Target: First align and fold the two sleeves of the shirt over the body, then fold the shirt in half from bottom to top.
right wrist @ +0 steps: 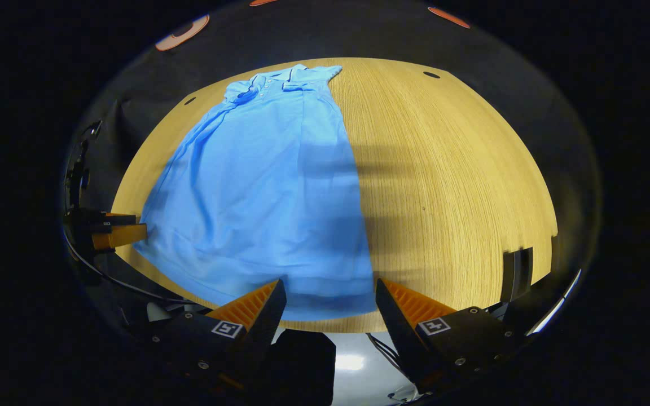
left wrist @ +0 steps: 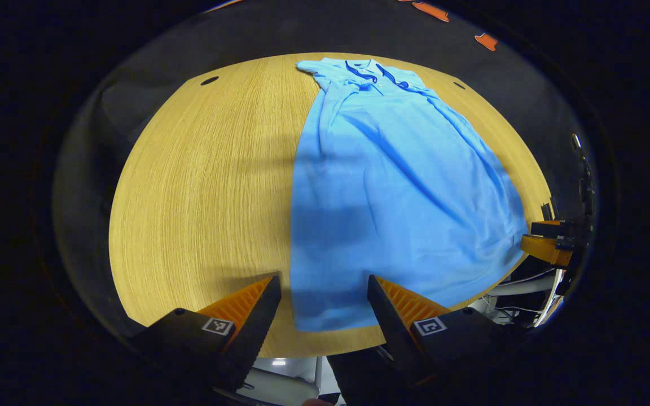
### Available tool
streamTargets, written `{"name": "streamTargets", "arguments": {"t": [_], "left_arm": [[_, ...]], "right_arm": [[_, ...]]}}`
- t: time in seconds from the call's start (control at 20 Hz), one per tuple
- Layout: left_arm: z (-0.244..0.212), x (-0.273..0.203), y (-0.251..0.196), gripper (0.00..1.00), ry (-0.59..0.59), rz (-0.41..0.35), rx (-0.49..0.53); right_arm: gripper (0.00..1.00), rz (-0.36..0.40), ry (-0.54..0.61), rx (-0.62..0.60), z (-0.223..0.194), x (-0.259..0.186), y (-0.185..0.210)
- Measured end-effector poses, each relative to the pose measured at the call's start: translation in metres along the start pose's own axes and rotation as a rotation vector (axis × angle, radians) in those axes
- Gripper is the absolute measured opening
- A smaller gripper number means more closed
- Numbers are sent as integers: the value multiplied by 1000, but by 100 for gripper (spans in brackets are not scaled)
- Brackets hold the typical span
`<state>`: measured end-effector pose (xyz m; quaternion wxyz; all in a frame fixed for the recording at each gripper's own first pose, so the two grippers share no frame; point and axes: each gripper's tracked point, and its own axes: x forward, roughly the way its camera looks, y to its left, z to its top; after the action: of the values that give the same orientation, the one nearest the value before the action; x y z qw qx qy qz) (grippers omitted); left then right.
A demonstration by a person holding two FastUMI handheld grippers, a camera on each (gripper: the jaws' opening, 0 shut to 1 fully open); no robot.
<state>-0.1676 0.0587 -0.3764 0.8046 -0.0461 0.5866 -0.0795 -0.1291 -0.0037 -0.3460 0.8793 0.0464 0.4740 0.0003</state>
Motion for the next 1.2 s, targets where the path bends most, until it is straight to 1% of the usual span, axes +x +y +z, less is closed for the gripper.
{"name": "streamTargets", "arguments": {"t": [0.15, 0.2, 0.3, 0.35, 0.45, 0.5, 0.55, 0.6, 0.65, 0.7, 0.75, 0.8, 0.85, 0.9, 0.95, 1.05, 1.2], "left_arm": [[-17, 3, -2, 100, 40, 15, -25], [-15, 5, -1, 100, 26, 30, -15], [-15, 6, -1, 98, 34, 50, 4], [-15, 6, -3, 98, 44, 52, 4], [-15, 7, -3, 98, 66, 58, -31], [-16, 6, -5, 99, 69, 64, -46], [-15, 6, -8, 96, 74, 61, -49], [-14, 9, -13, 93, 71, 58, -44], [-10, 8, -20, 75, 57, 45, -8], [-8, 9, -27, 65, 45, 30, 28], [-7, 10, -32, 32, 41, 34, 53], [-7, 9, -32, 12, 40, 42, 66], [-2, 12, -33, 12, 29, 38, 58], [-6, 7, -33, 6, 28, 29, 26], [-6, 8, -33, 6, 24, 17, -7], [-2, 4, -31, 7, 6, 6, -60], [21, -17, -28, 6, -74, 16, -50]], "right_arm": [[96, -17, 27, -3, -6, 4, -5], [96, -23, 32, -7, -8, 6, -6], [95, -31, 34, -12, -7, 5, -7], [93, -44, 36, -9, -7, 8, -9], [88, -63, 42, -9, -6, 9, -9], [77, -57, 42, -21, -6, 9, -7], [65, -38, 49, -38, -6, 10, -2], [47, -21, 55, -61, -4, 11, 3], [36, -5, 61, -60, -4, 11, 3], [17, 10, 69, -28, -3, 12, 5], [7, 42, 77, 35, -1, 12, 7], [4, 81, 84, 83, 0, 13, 12], [2, 116, 85, 127, 2, 14, 15], [2, 149, 79, 167, 3, 14, 19], [1, 174, 67, 195, 7, 15, 22], [1, 210, 55, 200, 9, 14, 29], [1, 293, -4, 199, 29, -3, 41]]}}
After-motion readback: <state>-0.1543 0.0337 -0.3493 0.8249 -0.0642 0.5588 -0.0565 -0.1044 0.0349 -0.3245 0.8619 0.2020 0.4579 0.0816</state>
